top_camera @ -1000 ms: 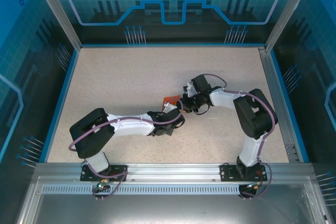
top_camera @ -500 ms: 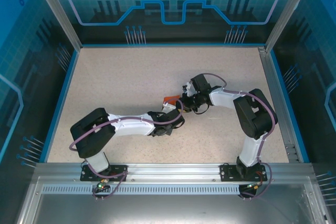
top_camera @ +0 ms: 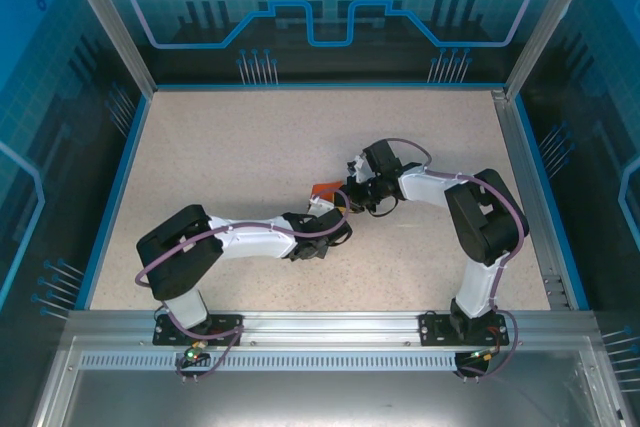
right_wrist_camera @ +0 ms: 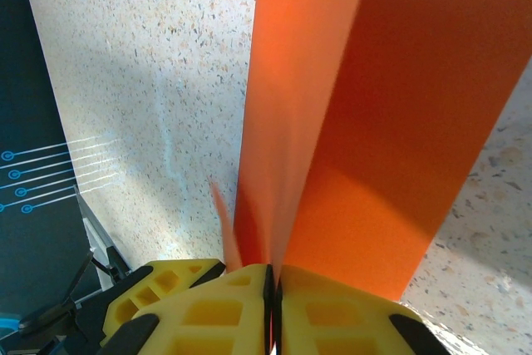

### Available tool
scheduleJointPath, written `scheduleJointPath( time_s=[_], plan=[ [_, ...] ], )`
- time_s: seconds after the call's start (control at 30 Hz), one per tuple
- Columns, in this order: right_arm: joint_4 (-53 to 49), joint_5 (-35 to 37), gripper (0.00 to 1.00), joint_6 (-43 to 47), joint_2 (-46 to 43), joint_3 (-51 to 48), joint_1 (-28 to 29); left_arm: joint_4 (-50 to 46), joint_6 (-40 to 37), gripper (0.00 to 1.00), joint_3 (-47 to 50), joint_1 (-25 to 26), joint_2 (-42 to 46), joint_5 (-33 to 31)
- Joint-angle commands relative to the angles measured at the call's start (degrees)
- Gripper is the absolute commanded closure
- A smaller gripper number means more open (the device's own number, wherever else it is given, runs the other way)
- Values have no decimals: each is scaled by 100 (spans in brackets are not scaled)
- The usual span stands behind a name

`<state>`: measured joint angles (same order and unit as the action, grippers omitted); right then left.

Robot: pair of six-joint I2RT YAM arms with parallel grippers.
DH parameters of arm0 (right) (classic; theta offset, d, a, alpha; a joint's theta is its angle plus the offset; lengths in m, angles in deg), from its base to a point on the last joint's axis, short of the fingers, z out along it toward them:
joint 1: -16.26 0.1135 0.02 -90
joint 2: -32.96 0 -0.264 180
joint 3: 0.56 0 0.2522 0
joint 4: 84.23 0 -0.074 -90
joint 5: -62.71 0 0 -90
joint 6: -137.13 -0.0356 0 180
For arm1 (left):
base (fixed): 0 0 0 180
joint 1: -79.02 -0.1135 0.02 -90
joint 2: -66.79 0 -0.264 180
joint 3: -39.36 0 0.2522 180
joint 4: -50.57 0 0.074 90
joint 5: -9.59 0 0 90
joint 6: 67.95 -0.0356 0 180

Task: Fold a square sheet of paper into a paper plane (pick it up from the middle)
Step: Fourth fold the wing at the center of the table.

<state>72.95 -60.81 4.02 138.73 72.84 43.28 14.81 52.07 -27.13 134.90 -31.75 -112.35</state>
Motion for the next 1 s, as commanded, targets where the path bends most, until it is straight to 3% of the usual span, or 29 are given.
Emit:
scheduleJointPath(
  time_s=[0.0,0.7,0.97],
  plan=[
    [-140,-132,90,31,91,110,66,-72,20,68,-72,-33,-80,-216],
    [-178,-121,91,55,89,110,74,128,28,83,41,-106,-52,-86],
    [-228,-128,89,97,37,115,69,618,-177,94,391,-390,358,640]
  ],
)
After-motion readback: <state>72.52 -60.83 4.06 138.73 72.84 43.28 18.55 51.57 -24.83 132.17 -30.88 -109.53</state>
